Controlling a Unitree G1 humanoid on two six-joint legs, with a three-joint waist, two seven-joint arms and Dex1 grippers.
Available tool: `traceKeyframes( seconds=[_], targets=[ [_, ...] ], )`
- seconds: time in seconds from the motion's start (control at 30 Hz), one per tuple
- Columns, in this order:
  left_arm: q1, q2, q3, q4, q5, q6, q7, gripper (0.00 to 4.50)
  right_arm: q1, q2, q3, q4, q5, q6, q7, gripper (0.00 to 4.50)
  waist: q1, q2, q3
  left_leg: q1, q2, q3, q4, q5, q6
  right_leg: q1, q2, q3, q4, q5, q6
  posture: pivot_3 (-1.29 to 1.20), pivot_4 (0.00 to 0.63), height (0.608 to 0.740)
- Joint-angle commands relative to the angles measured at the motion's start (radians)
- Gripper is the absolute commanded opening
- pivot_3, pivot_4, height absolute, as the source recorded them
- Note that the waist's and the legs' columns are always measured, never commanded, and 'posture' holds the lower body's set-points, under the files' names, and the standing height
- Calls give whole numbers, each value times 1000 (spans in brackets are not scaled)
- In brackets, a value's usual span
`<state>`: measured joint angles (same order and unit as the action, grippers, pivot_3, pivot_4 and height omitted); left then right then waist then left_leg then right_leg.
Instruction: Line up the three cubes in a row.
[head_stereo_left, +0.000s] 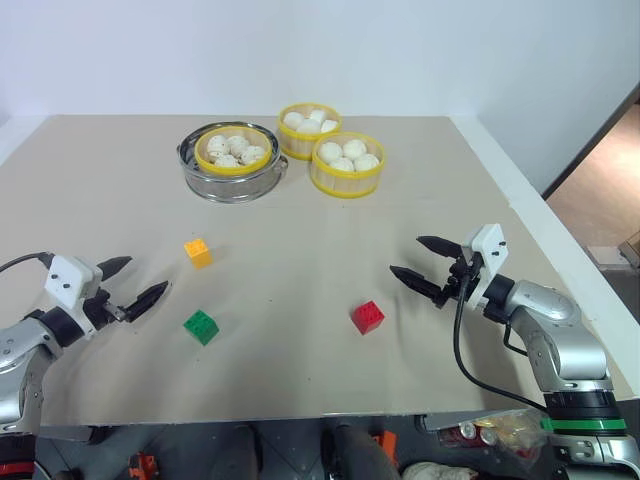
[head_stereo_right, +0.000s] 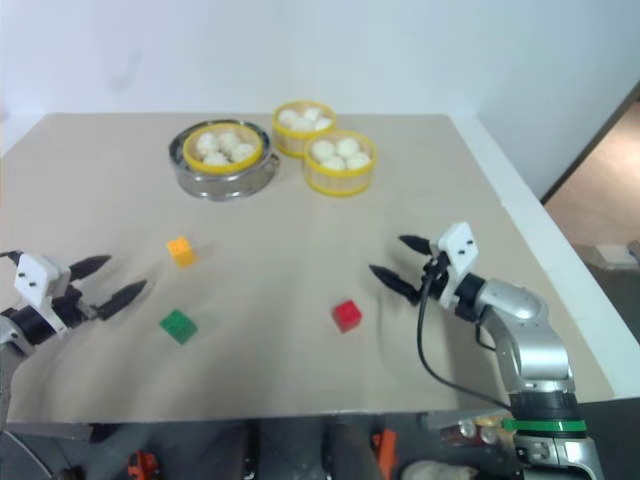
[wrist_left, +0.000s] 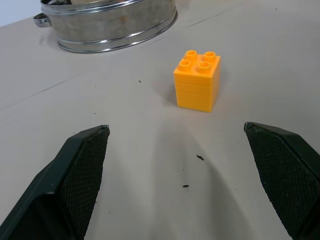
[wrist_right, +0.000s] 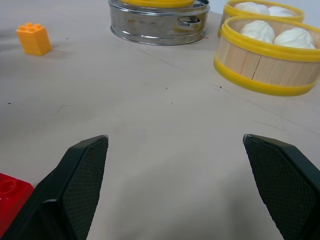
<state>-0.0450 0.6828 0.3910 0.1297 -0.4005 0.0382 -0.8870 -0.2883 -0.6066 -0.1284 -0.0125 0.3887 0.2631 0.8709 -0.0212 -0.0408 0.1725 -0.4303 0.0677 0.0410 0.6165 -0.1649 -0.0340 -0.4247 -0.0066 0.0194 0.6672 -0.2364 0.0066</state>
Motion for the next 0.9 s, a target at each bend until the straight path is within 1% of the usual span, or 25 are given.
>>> traceKeyframes(
  seconds=[0.03,0.1,0.13,0.33,0.53,0.6,0.67,0.73,0.83,0.9],
  targets=[
    [10,-3,33,-17,-29,-43,-15,4479,-33,-19,-2,12,-6,-29,26,4500,0,0,0,0,0,0,0,0,0,0,0,0,0,0,0,0,150,740],
    [10,-28,76,-8,-100,-33,-36,4479,-39,-23,5,17,-11,-32,36,4500,-1,0,0,0,0,0,0,0,0,0,0,0,0,0,0,0,150,740],
    [16,-30,78,2,-107,-45,-53,4479,-40,-23,7,17,-10,-32,41,4500,-1,0,0,0,0,1,0,0,0,0,0,1,0,0,0,0,150,740],
    [44,-33,71,23,-109,-55,-76,4479,-42,-25,6,13,-8,-35,63,4500,0,0,0,0,0,0,0,0,0,0,0,0,0,0,0,0,150,740],
    [25,-18,74,61,-98,-76,-78,4479,-32,-35,4,-1,-24,-54,64,4500,0,0,0,0,0,1,1,0,0,0,0,0,0,0,0,0,150,740],
    [9,-4,78,46,-110,-65,-82,4479,-29,-39,-2,-11,-27,-62,62,4500,0,0,0,0,0,1,1,0,0,0,0,0,0,0,0,0,150,740],
    [-9,15,72,-44,-159,2,-86,4479,-27,-38,-25,-49,-13,-45,36,4500,0,0,0,0,0,1,1,0,0,0,0,0,0,0,0,0,150,740],
    [-19,53,29,-195,-213,91,-115,4479,-22,-39,-43,-124,15,1,3,4500,0,0,0,0,0,0,1,0,0,0,0,0,0,1,0,0,150,740],
    [-19,105,-70,-370,-232,166,-174,4479,14,-48,-21,-259,50,71,-2,4500,1,1,0,-1,0,0,1,0,0,0,0,1,0,0,1,0,150,740],
    [-41,105,-154,-451,-245,218,-185,4479,69,-85,25,-373,62,119,26,4500,1,3,-2,0,-1,1,0,-1,-1,1,-1,2,0,0,2,0,150,740]
  ],
)
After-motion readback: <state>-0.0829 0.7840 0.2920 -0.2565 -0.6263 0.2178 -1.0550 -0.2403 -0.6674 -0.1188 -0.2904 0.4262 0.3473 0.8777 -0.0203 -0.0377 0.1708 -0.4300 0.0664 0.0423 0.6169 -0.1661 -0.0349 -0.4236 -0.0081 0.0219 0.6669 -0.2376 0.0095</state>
